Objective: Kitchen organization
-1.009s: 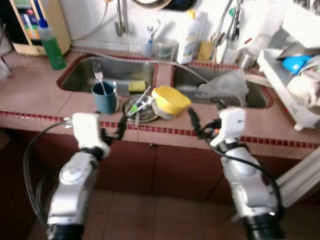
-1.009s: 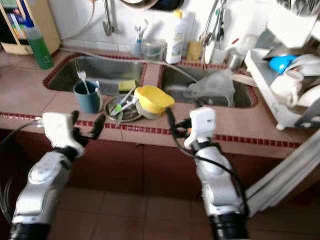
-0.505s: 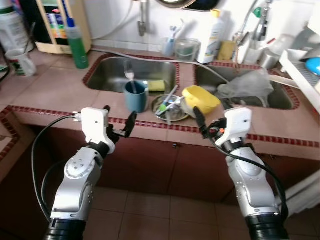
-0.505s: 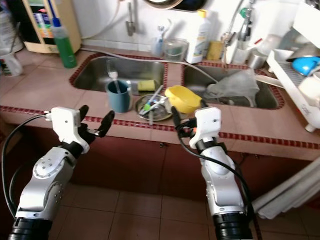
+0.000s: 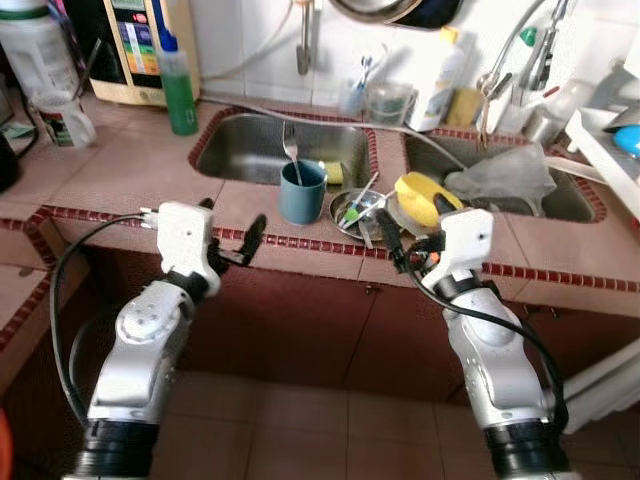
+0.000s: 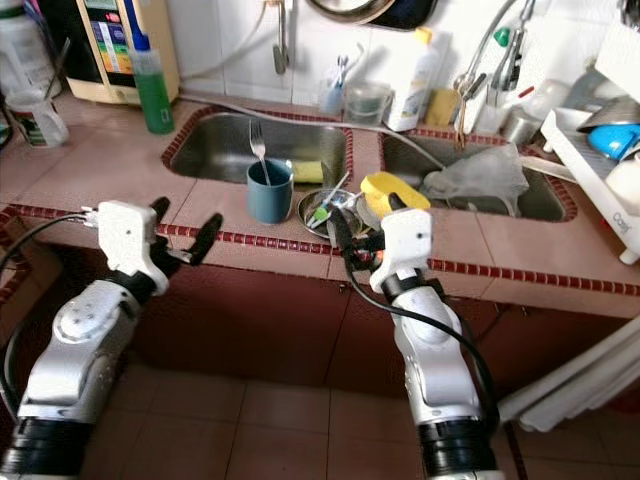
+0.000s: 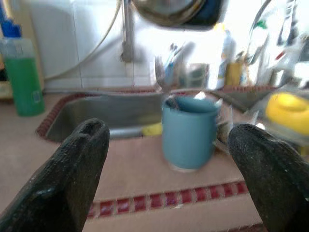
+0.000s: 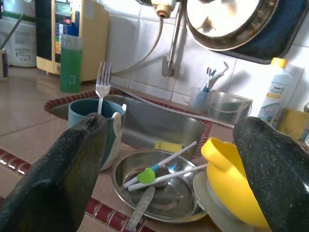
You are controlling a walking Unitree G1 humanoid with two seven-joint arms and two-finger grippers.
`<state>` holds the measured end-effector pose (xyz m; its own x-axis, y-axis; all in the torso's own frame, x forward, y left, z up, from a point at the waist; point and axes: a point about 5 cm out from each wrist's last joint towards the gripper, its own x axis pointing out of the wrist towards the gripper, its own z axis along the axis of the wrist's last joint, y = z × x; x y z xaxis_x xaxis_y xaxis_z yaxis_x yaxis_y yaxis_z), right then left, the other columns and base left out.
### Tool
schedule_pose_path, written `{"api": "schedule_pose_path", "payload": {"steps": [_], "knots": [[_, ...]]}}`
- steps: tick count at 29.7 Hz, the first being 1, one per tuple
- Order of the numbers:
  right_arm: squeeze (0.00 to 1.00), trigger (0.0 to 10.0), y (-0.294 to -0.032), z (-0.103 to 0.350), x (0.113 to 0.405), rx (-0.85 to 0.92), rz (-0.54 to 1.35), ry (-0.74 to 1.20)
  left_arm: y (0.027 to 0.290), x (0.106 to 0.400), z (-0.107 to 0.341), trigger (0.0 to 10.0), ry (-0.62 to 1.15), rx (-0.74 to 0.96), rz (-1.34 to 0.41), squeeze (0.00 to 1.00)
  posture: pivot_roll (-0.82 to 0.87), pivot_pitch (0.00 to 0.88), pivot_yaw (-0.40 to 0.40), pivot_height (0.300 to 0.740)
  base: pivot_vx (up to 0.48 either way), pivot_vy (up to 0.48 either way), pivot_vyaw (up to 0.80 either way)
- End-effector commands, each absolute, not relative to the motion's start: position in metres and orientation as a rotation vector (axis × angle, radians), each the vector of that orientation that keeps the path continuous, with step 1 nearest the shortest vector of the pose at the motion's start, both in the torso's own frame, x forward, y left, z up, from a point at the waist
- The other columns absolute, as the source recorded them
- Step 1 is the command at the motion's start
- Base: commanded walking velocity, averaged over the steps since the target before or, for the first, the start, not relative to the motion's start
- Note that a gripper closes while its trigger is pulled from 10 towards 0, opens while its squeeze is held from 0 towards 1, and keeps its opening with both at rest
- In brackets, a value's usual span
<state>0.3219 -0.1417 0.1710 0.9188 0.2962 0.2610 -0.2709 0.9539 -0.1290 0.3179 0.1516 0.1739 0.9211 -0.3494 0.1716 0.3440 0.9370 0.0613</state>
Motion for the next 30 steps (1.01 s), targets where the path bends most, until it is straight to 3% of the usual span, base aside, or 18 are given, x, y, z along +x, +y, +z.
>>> {"api": "schedule_pose_path", "payload": {"steps": [1, 17, 25, 28, 30], "knots": [[0.00, 10.0, -0.1428, 0.1674, 0.3219, -0.075, 0.284, -0.268, 0.1493, 0.3169, 0.1756, 10.0, -0.199, 0.033, -0.365, 0.00, 0.01, 0.004, -0.041, 0.740, 0.000, 0.000, 0.00], [0.00, 10.0, -0.1417, 0.1665, 0.3232, -0.064, 0.268, -0.273, 0.1536, 0.3111, 0.1766, 10.0, -0.226, 0.076, -0.327, 0.00, 0.02, 0.000, -0.028, 0.740, 0.000, 0.000, 0.00], [0.00, 10.0, -0.1407, 0.1660, 0.3234, -0.059, 0.266, -0.277, 0.1462, 0.3093, 0.1746, 10.0, -0.224, 0.105, -0.350, 0.00, 0.02, 0.000, -0.023, 0.740, 0.000, -0.458, 0.00], [0.00, 10.0, -0.1405, 0.1659, 0.3238, -0.060, 0.267, -0.278, 0.1457, 0.3097, 0.1724, 10.0, -0.210, 0.021, -0.348, 0.00, 0.02, 0.000, -0.024, 0.740, 0.000, 0.000, 0.00], [0.00, 10.0, -0.1403, 0.1654, 0.3239, -0.062, 0.269, -0.278, 0.1461, 0.3095, 0.1738, 10.0, -0.219, 0.052, -0.350, 0.00, 0.03, 0.000, -0.024, 0.740, 0.000, 0.000, 0.00]]}}
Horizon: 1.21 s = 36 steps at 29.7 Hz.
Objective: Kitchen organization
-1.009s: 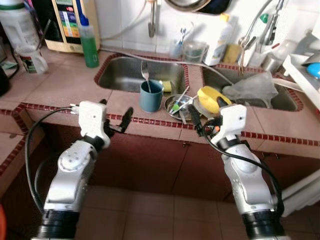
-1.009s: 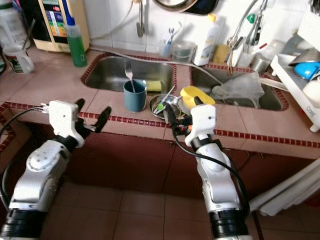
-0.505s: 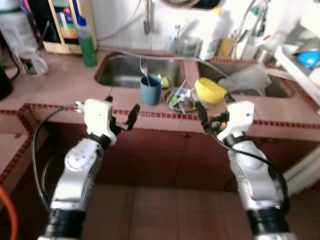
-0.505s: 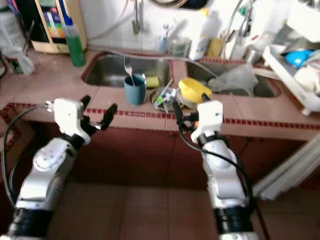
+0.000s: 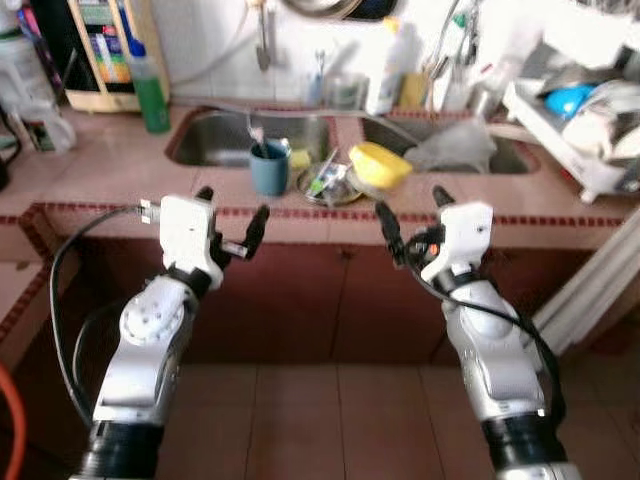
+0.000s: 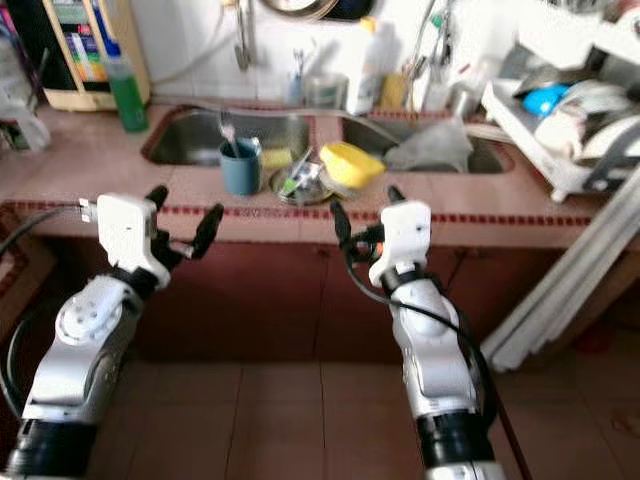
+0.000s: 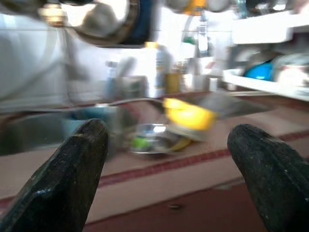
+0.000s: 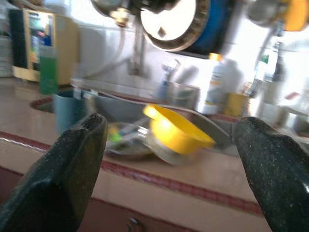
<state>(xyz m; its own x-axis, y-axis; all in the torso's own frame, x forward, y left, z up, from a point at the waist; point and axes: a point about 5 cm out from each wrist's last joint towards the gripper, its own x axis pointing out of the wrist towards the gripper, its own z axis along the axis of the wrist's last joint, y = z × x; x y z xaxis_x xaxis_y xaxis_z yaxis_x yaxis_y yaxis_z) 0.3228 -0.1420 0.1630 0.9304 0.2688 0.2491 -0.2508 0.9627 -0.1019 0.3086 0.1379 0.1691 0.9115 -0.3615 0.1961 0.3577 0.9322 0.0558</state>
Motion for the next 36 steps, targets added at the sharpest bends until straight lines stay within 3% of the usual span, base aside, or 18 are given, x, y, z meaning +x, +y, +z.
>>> {"api": "schedule_pose_path", "payload": {"steps": [1, 36], "knots": [[0.00, 10.0, -0.140, 0.165, 0.324, -0.062, 0.269, -0.279, 0.146, 0.309, 0.174, 10.0, -0.219, 0.056, -0.351, 0.00, 0.03, 0.000, -0.024, 0.740, 0.000, 0.000, 0.00], [0.00, 10.0, -0.146, 0.160, 0.317, -0.050, 0.295, -0.238, 0.162, 0.301, 0.163, 10.0, -0.140, -0.067, -0.330, 0.00, 0.01, 0.018, -0.022, 0.740, 0.029, 0.000, 0.00]]}}
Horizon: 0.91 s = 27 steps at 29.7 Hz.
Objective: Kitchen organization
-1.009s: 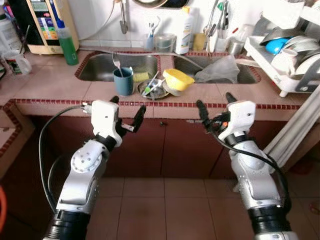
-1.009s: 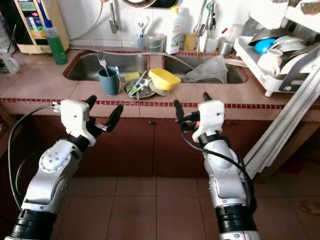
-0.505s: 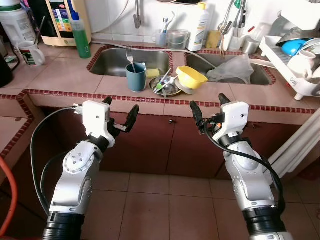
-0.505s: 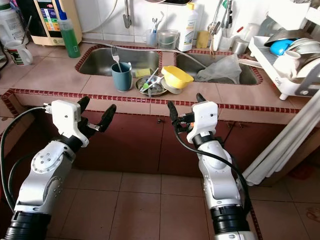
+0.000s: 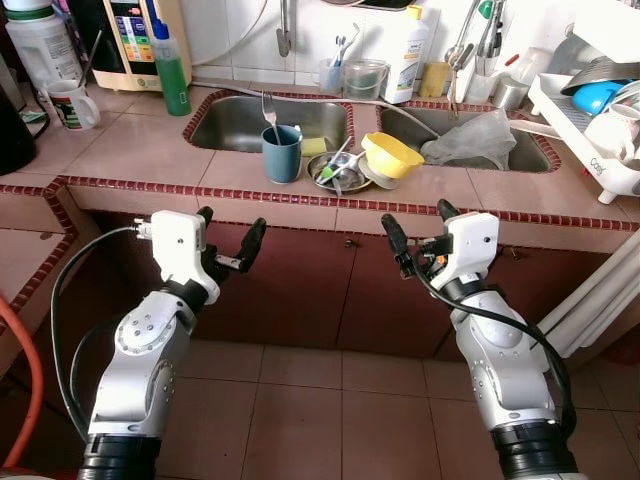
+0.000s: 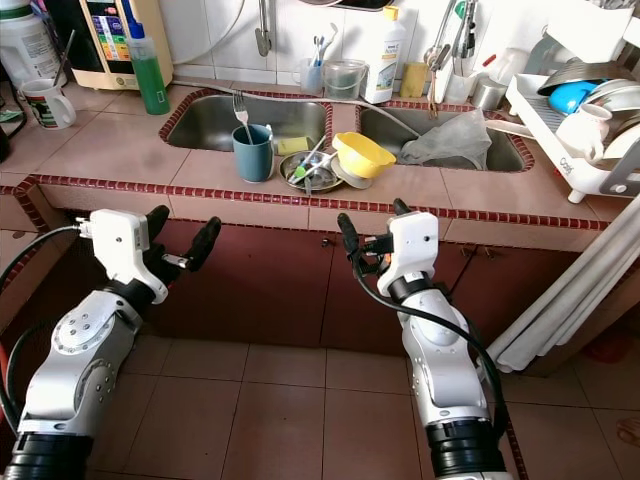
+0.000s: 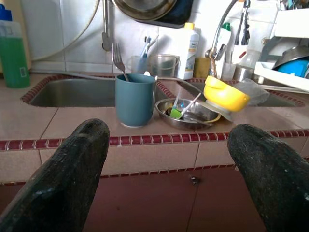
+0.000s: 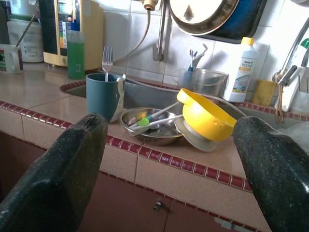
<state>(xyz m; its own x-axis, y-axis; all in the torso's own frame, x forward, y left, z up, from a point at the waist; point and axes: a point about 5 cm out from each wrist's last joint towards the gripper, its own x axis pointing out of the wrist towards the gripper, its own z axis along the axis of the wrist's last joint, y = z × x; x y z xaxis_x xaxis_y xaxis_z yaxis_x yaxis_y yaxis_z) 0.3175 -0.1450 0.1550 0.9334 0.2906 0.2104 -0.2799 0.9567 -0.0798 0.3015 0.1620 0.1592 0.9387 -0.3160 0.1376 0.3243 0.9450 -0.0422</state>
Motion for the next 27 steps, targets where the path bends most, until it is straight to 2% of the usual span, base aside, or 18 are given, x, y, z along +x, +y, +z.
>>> {"api": "schedule_pose_path", "payload": {"steps": [1, 27], "knots": [[0.00, 10.0, -0.1452, 0.1606, 0.3169, -0.051, 0.298, -0.239, 0.1617, 0.3012, 0.1636, 10.0, -0.140, -0.070, -0.330, 0.00, 0.01, 0.018, -0.022, 0.740, 0.274, 0.000, 0.00], [0.00, 10.0, -0.1481, 0.1643, 0.3164, -0.060, 0.303, -0.245, 0.1606, 0.3040, 0.1672, 10.0, -0.150, -0.082, -0.327, 0.00, 0.00, 0.016, -0.029, 0.740, 0.300, 0.000, 0.00]]}}
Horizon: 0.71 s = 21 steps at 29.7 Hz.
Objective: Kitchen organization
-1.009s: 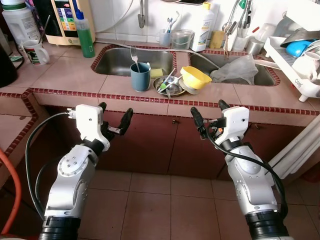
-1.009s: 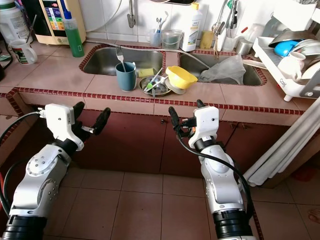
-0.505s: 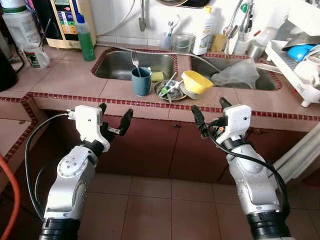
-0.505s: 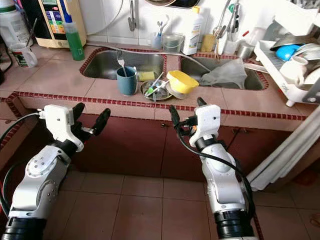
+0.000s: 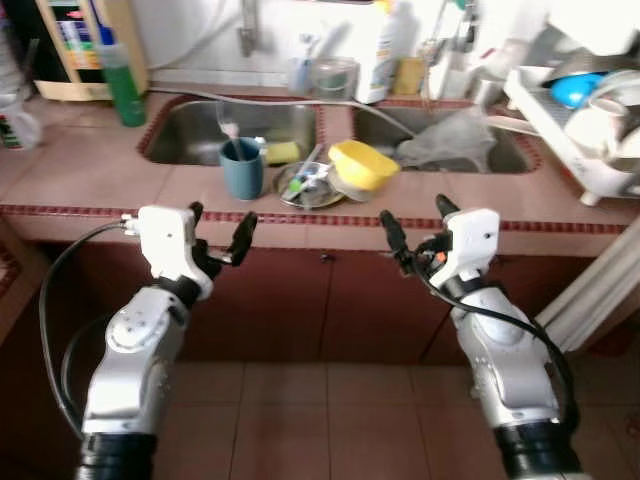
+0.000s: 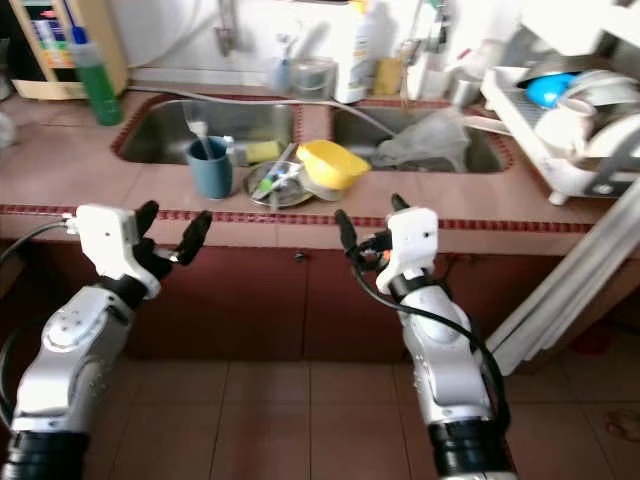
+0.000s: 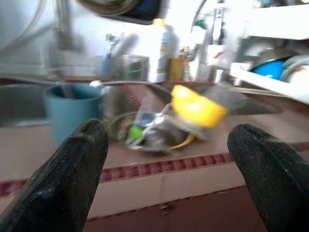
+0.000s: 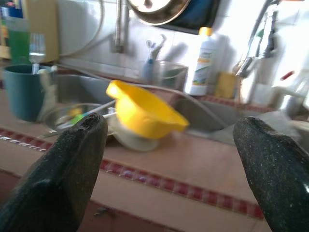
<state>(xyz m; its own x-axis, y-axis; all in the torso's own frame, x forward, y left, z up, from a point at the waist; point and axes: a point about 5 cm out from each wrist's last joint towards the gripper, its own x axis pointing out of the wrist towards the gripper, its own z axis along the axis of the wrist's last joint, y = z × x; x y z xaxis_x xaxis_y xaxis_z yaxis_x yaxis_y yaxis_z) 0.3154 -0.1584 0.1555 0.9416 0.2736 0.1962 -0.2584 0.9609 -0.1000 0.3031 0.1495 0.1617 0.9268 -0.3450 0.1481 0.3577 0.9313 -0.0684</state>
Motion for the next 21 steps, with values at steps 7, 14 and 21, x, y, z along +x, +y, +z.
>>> {"api": "schedule_pose_path", "payload": {"steps": [7, 14, 21], "knots": [[0.00, 10.0, -0.1473, 0.1657, 0.3163, -0.059, 0.312, -0.248, 0.1621, 0.3045, 0.1683, 10.0, -0.154, -0.090, -0.319, 0.00, 0.00, 0.016, -0.031, 0.740, 0.312, 0.000, 0.00], [0.00, 10.0, -0.1471, 0.1668, 0.3155, -0.057, 0.318, -0.251, 0.1626, 0.3049, 0.1686, 10.0, -0.156, -0.095, -0.313, 0.00, 0.00, 0.018, -0.032, 0.740, 0.331, 0.000, 0.00], [0.00, 10.0, -0.1464, 0.1678, 0.3151, -0.057, 0.326, -0.253, 0.1631, 0.3053, 0.1691, 10.0, -0.158, -0.096, -0.311, 0.00, 0.00, 0.018, -0.031, 0.740, 0.337, 0.000, 0.00]]}}
